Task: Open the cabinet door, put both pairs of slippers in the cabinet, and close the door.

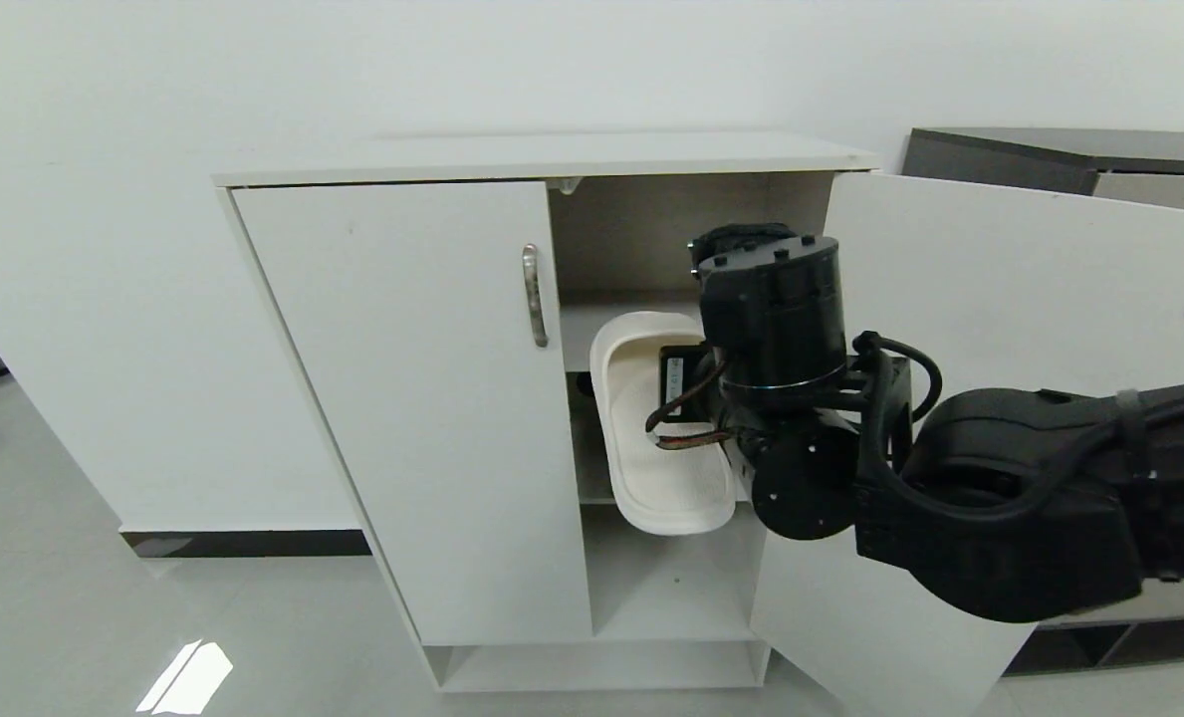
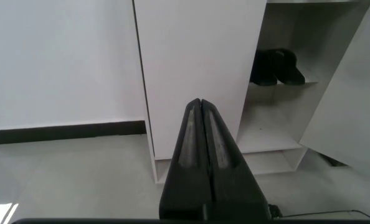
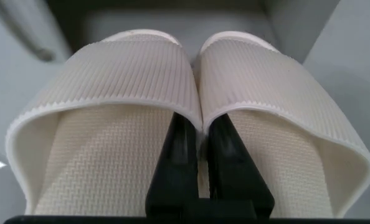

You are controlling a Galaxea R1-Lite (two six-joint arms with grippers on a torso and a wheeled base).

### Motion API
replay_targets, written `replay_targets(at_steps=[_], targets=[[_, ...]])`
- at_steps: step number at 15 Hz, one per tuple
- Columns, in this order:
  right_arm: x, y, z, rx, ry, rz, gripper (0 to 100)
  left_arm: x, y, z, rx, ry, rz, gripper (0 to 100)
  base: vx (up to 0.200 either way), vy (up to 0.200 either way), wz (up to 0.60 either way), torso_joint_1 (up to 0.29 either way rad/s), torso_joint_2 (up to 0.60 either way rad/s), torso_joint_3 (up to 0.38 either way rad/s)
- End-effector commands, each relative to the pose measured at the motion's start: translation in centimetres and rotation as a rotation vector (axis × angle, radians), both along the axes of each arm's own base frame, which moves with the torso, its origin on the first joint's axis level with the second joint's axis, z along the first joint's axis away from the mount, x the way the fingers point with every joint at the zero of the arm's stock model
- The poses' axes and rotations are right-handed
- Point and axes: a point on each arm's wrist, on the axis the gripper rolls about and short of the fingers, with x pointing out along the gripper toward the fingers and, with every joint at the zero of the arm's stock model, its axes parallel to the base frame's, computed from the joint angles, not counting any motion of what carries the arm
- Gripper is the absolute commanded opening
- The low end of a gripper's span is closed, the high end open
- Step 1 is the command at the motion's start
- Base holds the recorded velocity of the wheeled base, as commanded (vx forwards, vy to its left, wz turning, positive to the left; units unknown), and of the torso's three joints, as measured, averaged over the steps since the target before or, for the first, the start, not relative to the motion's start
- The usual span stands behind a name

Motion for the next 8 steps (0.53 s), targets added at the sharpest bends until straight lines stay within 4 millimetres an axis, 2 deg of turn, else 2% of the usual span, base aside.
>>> replay_targets(at_steps=[1,8], targets=[[0.87,0.63,-1.44,-0.046,0.006,-0.030,0,0.00,0.00,0.00,0.001,0.000,0.000,0,0.000,0.000,0.00,0.000,0.00,0.000],[0.89,0.69,-1.45,-0.066,0.009,-0.017,0,0.00,0.00,0.00,-0.001,0.000,0.000,0,0.000,0.000,0.00,0.000,0.00,0.000]])
